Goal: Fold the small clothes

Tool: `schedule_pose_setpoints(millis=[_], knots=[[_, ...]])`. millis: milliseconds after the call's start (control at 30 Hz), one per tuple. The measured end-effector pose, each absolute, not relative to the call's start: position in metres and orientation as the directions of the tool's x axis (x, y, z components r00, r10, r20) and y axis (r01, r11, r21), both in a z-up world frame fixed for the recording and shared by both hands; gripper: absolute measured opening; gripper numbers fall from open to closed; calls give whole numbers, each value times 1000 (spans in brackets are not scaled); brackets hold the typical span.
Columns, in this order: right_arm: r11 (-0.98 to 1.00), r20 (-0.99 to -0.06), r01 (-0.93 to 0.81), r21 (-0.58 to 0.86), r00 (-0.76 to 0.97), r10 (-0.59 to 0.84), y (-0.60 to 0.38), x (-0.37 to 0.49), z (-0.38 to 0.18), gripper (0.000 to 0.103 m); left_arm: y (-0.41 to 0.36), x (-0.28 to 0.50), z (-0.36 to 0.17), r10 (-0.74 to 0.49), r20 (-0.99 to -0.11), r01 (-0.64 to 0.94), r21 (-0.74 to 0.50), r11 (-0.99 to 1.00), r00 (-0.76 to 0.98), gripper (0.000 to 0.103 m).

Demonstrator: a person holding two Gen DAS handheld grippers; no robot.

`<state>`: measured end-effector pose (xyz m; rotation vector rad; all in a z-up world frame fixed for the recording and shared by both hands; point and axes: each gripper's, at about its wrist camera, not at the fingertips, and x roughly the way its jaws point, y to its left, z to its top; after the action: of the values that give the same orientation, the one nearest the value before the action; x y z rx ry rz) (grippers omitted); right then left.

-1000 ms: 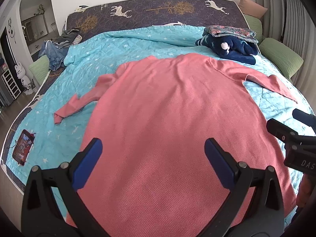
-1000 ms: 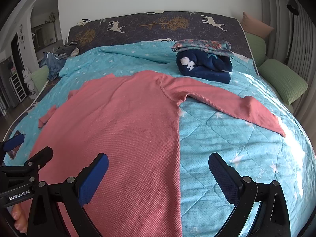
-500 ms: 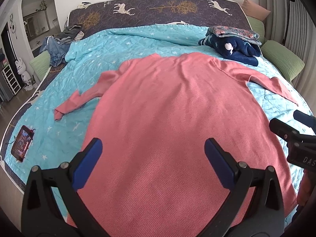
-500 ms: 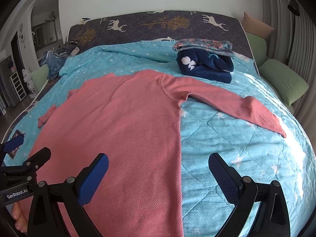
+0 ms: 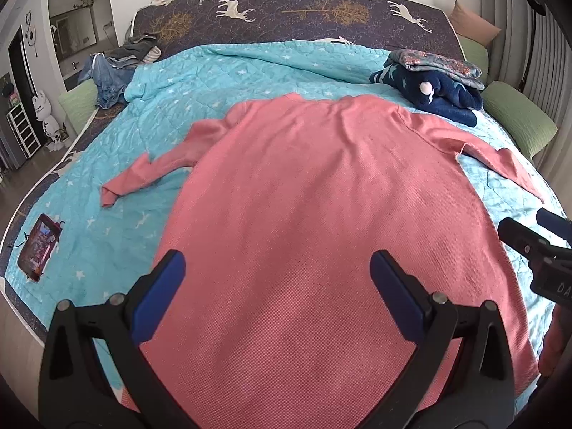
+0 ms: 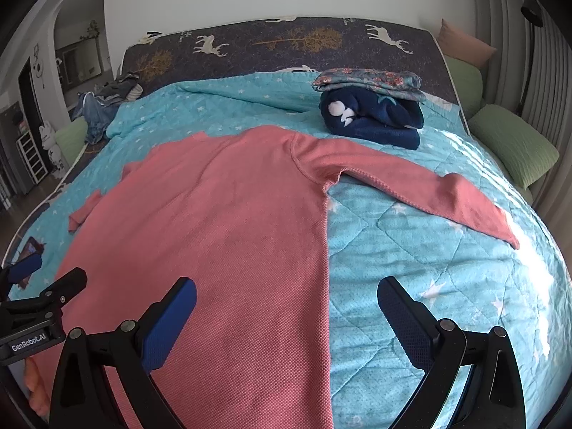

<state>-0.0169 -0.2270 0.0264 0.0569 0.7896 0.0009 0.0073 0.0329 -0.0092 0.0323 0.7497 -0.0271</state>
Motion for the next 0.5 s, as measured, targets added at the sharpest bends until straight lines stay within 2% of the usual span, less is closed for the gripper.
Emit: schedule_pose_setpoints(millis=[500], knots=[[1000, -681, -16, -5, 732, 8, -216, -11, 34, 103, 34, 6, 0, 45, -657, 7, 76, 997, 752, 103]])
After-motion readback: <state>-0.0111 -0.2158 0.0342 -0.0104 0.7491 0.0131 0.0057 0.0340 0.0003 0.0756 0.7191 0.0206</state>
